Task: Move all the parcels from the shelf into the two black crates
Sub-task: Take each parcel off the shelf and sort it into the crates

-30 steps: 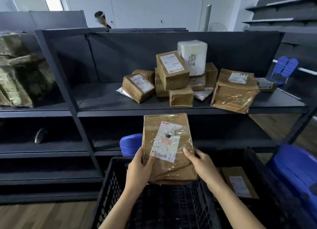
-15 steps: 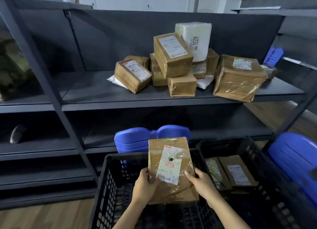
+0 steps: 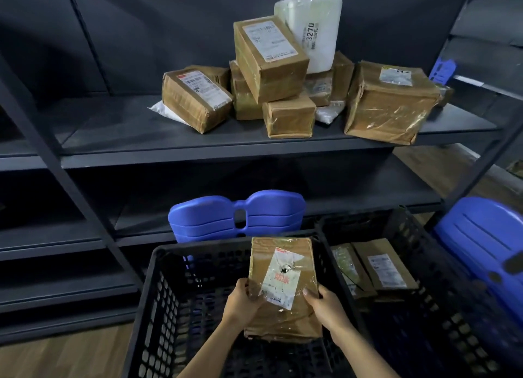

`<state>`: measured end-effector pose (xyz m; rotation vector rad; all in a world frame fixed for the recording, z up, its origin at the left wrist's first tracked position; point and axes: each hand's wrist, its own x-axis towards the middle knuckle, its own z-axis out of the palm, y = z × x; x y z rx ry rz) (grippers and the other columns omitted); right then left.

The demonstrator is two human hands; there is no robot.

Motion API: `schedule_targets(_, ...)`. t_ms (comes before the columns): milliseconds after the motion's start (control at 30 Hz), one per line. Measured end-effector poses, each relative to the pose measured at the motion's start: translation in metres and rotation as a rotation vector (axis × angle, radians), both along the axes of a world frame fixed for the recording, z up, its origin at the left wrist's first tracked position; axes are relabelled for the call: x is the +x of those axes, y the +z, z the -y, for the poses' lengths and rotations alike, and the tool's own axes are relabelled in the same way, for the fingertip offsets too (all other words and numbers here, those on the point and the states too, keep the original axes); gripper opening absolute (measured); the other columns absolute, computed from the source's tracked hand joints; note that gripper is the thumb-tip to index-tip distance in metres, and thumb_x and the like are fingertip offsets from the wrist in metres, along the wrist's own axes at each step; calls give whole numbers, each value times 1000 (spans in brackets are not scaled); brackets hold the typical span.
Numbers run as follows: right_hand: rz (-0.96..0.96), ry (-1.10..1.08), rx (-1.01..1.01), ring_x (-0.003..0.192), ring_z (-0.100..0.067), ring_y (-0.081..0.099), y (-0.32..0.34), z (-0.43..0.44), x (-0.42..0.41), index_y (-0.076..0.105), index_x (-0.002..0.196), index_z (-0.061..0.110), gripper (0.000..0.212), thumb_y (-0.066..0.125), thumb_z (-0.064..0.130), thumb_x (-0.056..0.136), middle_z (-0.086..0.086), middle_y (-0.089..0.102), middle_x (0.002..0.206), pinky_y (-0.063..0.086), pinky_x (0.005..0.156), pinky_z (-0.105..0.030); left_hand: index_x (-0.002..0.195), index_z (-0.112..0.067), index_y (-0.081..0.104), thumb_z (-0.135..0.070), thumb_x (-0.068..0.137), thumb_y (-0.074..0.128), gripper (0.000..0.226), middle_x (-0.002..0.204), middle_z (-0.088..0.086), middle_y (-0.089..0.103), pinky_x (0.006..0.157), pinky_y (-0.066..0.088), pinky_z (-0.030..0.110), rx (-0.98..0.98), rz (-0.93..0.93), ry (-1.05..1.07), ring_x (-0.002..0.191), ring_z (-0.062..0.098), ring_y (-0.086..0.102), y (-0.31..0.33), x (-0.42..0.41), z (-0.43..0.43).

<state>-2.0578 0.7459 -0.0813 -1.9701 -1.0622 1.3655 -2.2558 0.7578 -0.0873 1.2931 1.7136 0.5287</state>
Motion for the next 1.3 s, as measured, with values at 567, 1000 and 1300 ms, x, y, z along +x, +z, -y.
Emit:
schedule_targets(567, 15, -130, -92, 119, -24, 53, -21, 23, -12, 39, 140, 14, 50, 55, 30, 96, 0, 56, 126, 40, 88, -28, 139, -15, 42, -26, 84, 70, 63, 126, -1, 61, 87, 45, 22, -54, -44, -263, 114, 16, 58, -21, -10, -17)
schedule_targets(1000, -42, -395, -65, 113, -25, 56, -15, 37, -54, 53, 131, 12, 37, 55, 23, 96, -5, 62, 121, 42, 89, -29, 135, -12, 33, -32, 85, 67, 64, 125, 4, 58, 83, 46, 27, -97, -98, -406, 109, 19, 57, -21, -24, -48)
schedule_targets(1300, -87, -701, -20, 113, -30, 57, -30, 29, -100, 56, 128, 9, 34, 53, 21, 97, -10, 63, 123, 46, 95, -38, 134, -15, 49, -30, 87, 64, 51, 119, 0, 58, 82, 43, 17, 96, -119, -678, 105, 16, 58, -27, -36, -91)
